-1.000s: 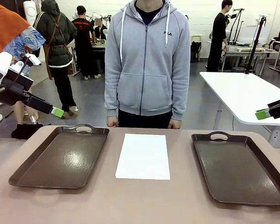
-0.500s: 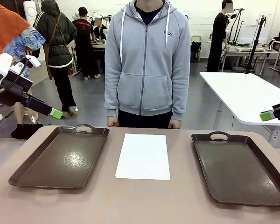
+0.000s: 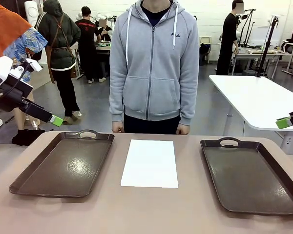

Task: Sort the A4 documents.
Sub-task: Receive the A4 Paper.

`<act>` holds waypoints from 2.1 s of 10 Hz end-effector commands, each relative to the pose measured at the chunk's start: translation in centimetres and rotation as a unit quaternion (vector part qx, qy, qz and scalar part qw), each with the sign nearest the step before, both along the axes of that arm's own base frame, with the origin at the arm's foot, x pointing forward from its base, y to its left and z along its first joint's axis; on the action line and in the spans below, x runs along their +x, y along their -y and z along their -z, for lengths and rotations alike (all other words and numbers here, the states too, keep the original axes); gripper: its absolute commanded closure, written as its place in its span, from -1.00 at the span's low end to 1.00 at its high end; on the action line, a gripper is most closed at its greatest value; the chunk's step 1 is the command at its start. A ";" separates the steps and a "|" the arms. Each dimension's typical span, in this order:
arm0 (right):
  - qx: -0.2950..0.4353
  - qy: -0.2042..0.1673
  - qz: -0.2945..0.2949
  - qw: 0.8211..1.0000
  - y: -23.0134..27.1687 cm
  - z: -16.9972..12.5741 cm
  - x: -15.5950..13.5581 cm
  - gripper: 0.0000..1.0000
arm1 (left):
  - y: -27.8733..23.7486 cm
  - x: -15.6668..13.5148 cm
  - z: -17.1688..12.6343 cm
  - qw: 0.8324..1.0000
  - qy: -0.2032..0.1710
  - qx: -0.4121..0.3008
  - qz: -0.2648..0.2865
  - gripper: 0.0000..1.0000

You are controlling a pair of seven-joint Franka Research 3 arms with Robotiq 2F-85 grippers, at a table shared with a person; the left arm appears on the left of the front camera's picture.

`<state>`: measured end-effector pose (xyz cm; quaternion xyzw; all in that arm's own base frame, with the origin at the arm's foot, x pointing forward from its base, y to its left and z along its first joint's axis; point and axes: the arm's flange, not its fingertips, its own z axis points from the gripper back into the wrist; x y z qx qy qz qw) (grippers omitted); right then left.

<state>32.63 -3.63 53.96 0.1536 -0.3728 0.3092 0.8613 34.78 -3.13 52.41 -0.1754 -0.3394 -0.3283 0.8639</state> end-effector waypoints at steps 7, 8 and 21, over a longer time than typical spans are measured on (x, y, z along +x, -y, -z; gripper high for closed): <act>0.000 -0.001 0.003 1.000 0.2 0.0 0.0 -1.00 | 0.1 0.0 0.0 1.000 0.000 0.002 0.000 -1.00; 0.000 -0.001 0.003 1.000 0.2 0.0 0.0 -1.00 | 0.1 0.0 0.0 1.000 0.000 0.002 0.000 -1.00; 0.000 -0.001 0.003 1.000 0.2 0.0 0.0 -1.00 | 0.1 0.0 0.0 1.000 0.000 0.002 0.000 -1.00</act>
